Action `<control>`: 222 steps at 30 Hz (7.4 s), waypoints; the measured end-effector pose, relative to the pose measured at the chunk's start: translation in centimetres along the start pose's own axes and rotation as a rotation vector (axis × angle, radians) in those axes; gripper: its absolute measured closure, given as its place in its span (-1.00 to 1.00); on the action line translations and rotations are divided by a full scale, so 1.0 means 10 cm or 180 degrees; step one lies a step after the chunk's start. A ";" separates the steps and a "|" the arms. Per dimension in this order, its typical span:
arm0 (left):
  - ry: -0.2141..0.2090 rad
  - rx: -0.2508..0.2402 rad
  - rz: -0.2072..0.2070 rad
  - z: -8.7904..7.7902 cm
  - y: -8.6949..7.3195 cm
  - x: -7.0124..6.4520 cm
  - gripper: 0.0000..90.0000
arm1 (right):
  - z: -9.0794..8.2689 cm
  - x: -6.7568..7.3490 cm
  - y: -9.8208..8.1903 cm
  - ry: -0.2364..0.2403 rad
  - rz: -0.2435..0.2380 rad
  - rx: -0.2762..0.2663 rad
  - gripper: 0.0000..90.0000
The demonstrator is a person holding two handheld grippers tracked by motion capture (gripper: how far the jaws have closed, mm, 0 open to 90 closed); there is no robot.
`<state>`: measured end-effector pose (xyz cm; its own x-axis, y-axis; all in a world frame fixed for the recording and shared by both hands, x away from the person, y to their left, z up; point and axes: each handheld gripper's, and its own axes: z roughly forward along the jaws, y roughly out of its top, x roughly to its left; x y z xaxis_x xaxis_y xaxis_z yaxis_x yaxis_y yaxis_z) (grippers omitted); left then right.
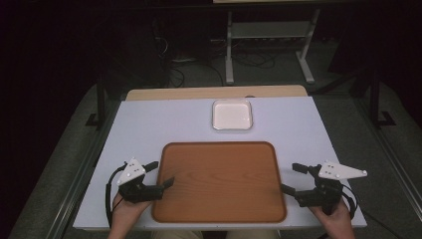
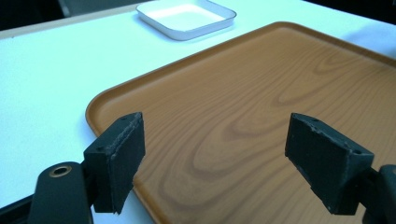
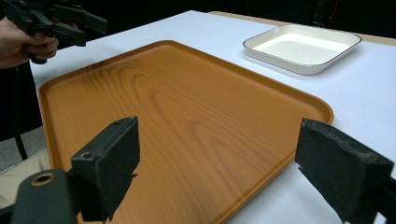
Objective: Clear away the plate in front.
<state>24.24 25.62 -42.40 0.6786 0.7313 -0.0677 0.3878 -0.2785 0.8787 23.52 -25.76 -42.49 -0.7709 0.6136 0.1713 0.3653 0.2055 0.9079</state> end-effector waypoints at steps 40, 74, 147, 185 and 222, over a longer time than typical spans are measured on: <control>-0.0175 0.0198 0.0172 0.35 0.43 0.08 -0.56 | -0.04 -0.03 -0.02 -0.0018 0.0027 -0.0072 -0.71; -0.0234 0.0458 0.0195 0.84 0.83 0.14 -0.49 | -0.06 -0.04 -0.03 -0.0013 0.0018 -0.0080 -0.71; -0.0132 0.1001 -0.0175 2.19 1.83 0.68 -0.39 | -0.10 -0.09 -0.02 -0.0017 0.0079 -0.0168 -0.71; 0.0195 0.1275 -0.1058 2.88 1.44 0.98 0.31 | -0.15 -0.11 0.01 -0.0052 0.0051 -0.0225 -0.71; 0.0211 0.0985 -0.1829 2.96 1.27 0.98 0.98 | -0.16 -0.12 0.02 -0.0048 0.0055 -0.0264 -0.71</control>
<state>54.22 10.83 -45.89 0.2741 0.8511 -0.4478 0.8454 0.0088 0.5341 23.69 -27.66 -41.95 -0.7567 0.6279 0.1819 0.3335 0.1314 0.9336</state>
